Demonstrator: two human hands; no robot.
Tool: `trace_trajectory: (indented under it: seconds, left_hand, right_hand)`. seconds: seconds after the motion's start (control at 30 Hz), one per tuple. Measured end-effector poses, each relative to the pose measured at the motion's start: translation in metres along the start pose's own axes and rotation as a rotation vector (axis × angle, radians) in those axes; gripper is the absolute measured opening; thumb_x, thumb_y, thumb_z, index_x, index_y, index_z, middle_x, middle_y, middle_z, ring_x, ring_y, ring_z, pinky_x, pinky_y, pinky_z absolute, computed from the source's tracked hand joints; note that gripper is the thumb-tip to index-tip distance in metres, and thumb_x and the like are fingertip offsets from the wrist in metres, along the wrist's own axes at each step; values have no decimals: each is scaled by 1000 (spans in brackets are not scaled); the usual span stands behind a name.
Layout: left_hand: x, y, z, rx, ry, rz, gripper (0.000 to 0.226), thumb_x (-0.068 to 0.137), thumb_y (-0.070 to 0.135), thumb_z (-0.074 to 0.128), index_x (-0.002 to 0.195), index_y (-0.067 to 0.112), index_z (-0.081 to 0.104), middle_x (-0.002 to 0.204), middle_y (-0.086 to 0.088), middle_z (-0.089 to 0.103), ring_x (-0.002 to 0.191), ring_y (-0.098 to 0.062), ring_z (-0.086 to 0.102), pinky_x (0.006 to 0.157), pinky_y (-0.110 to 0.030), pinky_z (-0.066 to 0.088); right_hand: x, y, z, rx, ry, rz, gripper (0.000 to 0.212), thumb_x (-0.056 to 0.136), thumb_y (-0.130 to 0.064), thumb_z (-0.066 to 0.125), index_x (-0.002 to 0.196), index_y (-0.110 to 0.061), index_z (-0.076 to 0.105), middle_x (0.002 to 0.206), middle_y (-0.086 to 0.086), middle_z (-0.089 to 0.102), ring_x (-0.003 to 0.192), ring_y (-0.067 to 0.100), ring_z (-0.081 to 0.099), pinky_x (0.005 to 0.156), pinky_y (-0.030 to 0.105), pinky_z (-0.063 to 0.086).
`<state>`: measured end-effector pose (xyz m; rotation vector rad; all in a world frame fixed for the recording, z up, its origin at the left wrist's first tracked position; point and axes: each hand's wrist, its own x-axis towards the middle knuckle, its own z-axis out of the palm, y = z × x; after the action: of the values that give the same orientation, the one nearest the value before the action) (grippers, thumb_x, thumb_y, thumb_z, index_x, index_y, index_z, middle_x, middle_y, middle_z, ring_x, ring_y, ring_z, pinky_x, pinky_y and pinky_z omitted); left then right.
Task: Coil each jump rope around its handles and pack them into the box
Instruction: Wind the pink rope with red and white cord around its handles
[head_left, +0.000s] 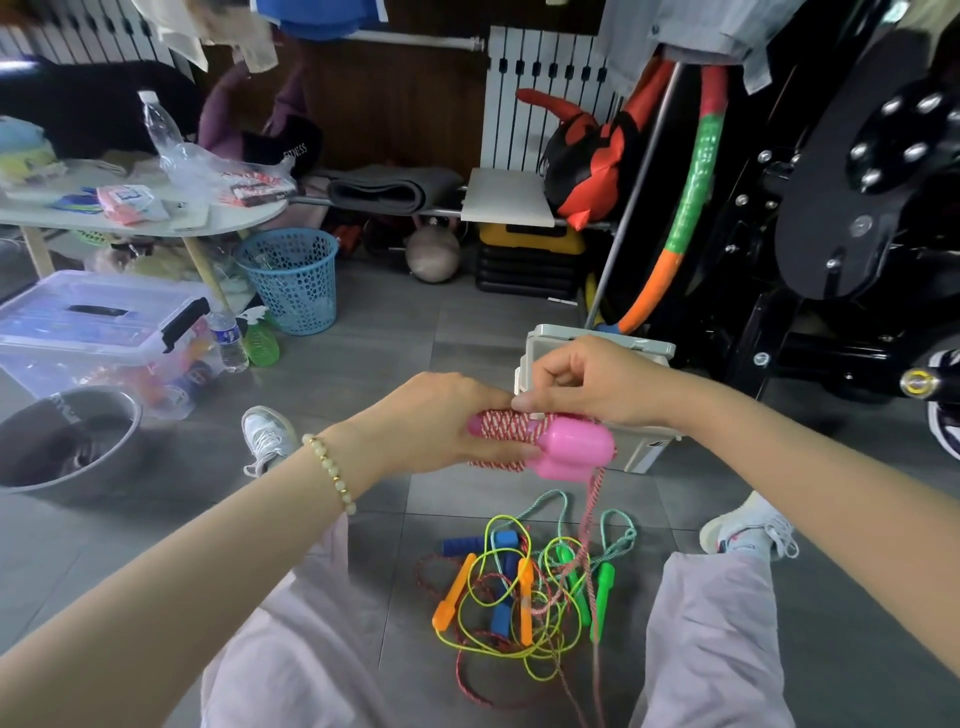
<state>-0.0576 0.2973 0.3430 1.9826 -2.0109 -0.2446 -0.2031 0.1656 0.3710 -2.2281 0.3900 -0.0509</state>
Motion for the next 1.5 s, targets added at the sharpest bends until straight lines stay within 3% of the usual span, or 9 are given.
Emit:
trace_trajectory:
  seconds: [0.23,0.37,0.53,0.73,0.83,0.93,1.07,1.27,1.5]
  left_hand:
    - [-7,-6,8,-218,42,30,28,83,62,51,76,35,47,60,7,53,53,-2,48,54,-20,33]
    - [-5,-13,8,-472,96,-64,46,74,60,52,97,22,41,61,6,59,43,-2,53,48,-21,41]
    - [-4,-17,13,-643,83,-46,46,90,37,56,134,37,39,59,4,58,43,-4,49,46,-20,42]
    - [3,-20,18,-679,234,-101,12,95,27,54,98,17,60,50,13,55,38,-2,45,42,-18,40]
    - [8,-19,19,-645,240,-144,19,96,27,52,92,10,61,47,11,55,37,0,47,42,-14,37]
    - [14,-20,22,-654,206,-160,31,95,32,53,96,2,63,50,5,57,37,-4,47,41,-19,39]
    - [25,-25,25,-646,289,-222,39,95,34,52,93,-3,63,49,8,51,39,0,41,44,-19,40]
    - [30,-45,25,-606,357,-341,47,94,43,50,85,-2,62,63,-17,61,41,-6,43,45,-20,37]
    - [28,-46,25,-567,213,-322,47,94,42,52,83,-3,59,45,7,49,38,-3,43,48,-25,42]
  right_hand:
    - [-5,8,4,383,44,-24,24,86,-38,60,83,-19,74,92,1,71,87,13,64,83,28,50]
    - [-14,12,12,682,35,55,42,77,-53,48,88,-23,75,92,-1,73,86,12,67,75,23,55]
    - [-10,30,36,932,79,29,73,45,-62,83,100,-15,69,96,3,73,88,15,69,78,29,57]
    - [-4,56,60,1145,36,12,68,64,-41,83,119,-9,58,119,11,65,108,22,63,95,34,50]
    - [-2,54,73,996,85,29,48,80,-18,71,122,-6,54,119,7,64,109,15,61,97,27,48]
    - [4,47,80,685,239,51,30,84,-1,64,113,-2,58,103,6,67,86,-1,64,76,12,48]
    - [7,34,80,277,420,2,6,93,-12,56,96,-17,57,63,-17,57,54,-8,50,53,10,35]
    - [3,33,66,226,400,129,25,98,-18,45,76,-18,56,51,-13,53,45,-2,44,49,15,35]
    - [-4,27,51,-38,355,19,14,90,-17,60,102,-21,53,77,-7,66,59,-1,53,63,20,40]
